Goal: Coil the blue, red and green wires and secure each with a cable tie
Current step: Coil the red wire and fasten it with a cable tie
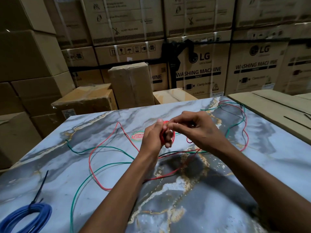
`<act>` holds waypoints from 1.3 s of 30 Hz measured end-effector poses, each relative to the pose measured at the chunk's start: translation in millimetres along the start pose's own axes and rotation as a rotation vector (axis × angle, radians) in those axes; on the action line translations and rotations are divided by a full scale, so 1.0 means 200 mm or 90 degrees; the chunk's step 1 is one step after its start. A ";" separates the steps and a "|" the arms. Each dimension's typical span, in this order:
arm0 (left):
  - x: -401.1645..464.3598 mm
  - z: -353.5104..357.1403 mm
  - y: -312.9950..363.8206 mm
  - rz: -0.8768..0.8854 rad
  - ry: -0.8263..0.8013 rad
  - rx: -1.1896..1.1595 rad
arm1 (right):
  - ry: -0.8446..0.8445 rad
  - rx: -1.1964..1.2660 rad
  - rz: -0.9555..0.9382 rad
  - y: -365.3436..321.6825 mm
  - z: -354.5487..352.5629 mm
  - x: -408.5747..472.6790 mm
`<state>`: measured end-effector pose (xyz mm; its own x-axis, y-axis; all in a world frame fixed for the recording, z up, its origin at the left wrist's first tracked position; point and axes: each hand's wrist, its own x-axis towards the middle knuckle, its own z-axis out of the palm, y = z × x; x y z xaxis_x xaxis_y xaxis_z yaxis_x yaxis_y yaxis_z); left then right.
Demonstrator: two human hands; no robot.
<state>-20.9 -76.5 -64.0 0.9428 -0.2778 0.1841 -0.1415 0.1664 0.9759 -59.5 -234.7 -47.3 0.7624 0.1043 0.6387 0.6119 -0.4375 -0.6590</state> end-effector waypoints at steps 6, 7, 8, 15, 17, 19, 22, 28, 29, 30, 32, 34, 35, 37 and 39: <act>-0.04 0.02 0.04 -0.056 -0.115 -0.055 | 0.089 0.044 0.027 0.01 -0.02 0.00; -0.04 0.02 0.05 -0.067 -0.129 -0.079 | 0.100 0.054 0.035 0.02 -0.03 0.00; -0.04 0.01 0.06 -0.079 -0.140 -0.103 | 0.113 0.050 0.043 0.02 -0.04 0.00; -0.06 -0.03 0.11 -0.135 -0.161 -0.263 | 0.140 -0.127 0.062 0.05 -0.08 0.01; -0.05 -0.05 0.12 -0.126 -0.147 -0.310 | 0.148 -0.172 0.056 0.07 -0.13 0.01; -0.03 -0.07 0.13 -0.114 -0.119 -0.376 | 0.184 -0.250 0.053 0.08 -0.19 0.01; -0.01 -0.11 0.14 -0.093 -0.067 -0.424 | 0.287 -0.362 0.082 0.11 -0.26 0.02; 0.00 -0.10 0.11 -0.084 -0.029 -0.423 | 0.377 -0.482 0.184 0.18 -0.28 0.01; 0.01 -0.10 0.10 -0.085 -0.034 -0.414 | 0.348 -0.460 0.182 0.20 -0.27 0.01; 0.01 -0.10 0.10 -0.086 -0.038 -0.402 | 0.308 -0.429 0.176 0.22 -0.25 0.01; 0.00 -0.08 0.10 -0.090 -0.041 -0.373 | 0.220 -0.394 0.141 0.23 -0.20 0.01; 0.01 -0.07 0.09 -0.095 -0.038 -0.349 | 0.165 -0.369 0.071 0.18 -0.11 0.01; 0.01 -0.07 0.09 -0.097 -0.033 -0.340 | 0.163 -0.331 0.046 0.14 -0.07 0.01; 0.02 -0.08 0.08 -0.101 -0.018 -0.316 | 0.204 -0.234 0.032 0.06 -0.01 0.01; 0.02 -0.08 0.07 -0.104 -0.002 -0.288 | 0.264 -0.194 0.030 0.02 0.01 0.01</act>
<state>-14.3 -61.0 -51.6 0.9406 -0.3379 0.0334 0.1552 0.5153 0.8428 -55.9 -234.4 -49.6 0.6024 -0.2569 0.7557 0.4435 -0.6795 -0.5845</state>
